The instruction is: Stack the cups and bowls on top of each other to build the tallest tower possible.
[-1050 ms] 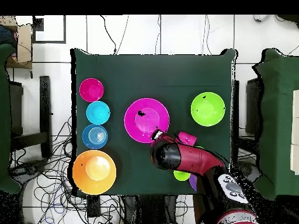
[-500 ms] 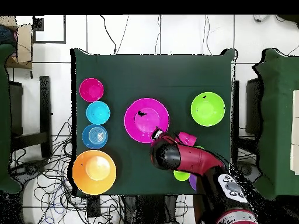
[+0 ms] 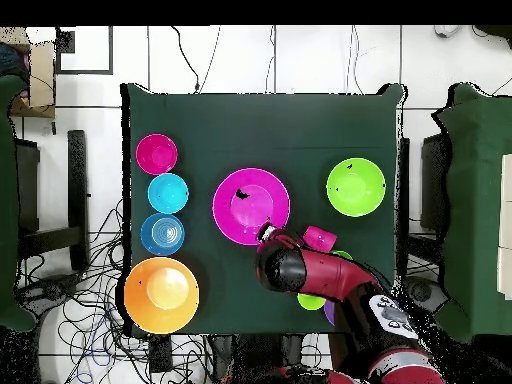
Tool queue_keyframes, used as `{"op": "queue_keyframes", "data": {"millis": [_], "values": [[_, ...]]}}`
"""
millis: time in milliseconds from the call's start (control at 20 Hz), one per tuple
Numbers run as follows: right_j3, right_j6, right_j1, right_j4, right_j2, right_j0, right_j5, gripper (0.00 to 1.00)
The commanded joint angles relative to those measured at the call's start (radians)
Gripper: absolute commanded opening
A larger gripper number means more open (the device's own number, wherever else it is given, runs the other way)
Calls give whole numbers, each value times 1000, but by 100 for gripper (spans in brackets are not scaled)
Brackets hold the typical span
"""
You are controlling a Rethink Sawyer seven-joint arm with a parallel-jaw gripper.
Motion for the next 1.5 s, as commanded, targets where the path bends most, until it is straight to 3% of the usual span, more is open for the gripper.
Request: {"op": "queue_keyframes", "data": {"millis": [50,1500], "values": [[-3,65,53,-58,47,7,-54,100],[-3,77,102,-69,40,5,-135,100]]}}
